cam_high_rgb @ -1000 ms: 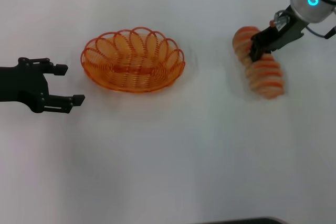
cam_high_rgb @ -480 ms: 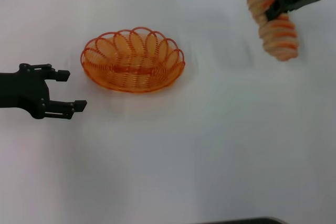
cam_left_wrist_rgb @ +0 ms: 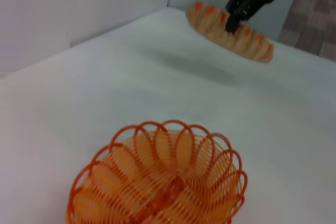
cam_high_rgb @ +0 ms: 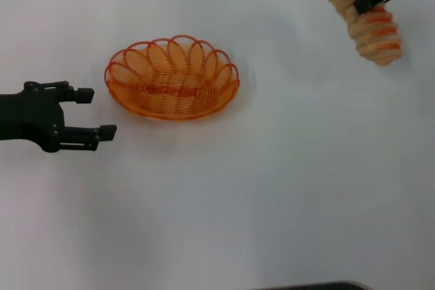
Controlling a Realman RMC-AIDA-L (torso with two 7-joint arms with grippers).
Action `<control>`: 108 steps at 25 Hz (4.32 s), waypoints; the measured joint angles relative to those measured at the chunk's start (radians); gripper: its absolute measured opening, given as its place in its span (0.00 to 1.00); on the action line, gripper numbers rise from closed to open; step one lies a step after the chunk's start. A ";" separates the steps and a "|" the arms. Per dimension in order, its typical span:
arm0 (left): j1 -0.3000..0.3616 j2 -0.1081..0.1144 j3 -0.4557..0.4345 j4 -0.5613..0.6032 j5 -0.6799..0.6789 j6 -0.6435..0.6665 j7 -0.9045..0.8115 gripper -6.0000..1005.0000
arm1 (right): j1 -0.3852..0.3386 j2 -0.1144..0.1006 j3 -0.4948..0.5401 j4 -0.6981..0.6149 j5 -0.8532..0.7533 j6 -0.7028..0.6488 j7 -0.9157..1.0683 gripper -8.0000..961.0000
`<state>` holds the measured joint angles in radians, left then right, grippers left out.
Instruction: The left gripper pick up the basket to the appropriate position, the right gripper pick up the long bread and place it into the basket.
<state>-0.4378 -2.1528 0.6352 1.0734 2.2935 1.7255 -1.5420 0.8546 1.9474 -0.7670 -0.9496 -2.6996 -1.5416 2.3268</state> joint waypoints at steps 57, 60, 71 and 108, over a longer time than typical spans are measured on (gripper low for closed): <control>-0.027 -0.004 0.009 0.023 -0.054 0.070 0.002 0.85 | 0.340 0.146 -0.331 0.364 0.237 0.222 -0.753 0.19; -0.024 -0.004 0.009 0.023 -0.053 0.071 0.002 0.85 | 0.345 0.149 -0.331 0.373 0.245 0.230 -0.757 0.19; -0.022 -0.003 0.009 0.019 -0.047 0.071 0.002 0.86 | 0.361 0.150 -0.331 0.403 0.259 0.241 -0.757 0.23; -0.023 -0.004 0.009 0.023 -0.046 0.086 -0.007 0.85 | 0.280 0.145 -0.333 0.329 0.363 0.233 -0.758 0.72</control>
<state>-0.4611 -2.1568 0.6441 1.0963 2.2473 1.8117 -1.5489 1.1348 2.0926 -1.0999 -0.6208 -2.3363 -1.3086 1.5685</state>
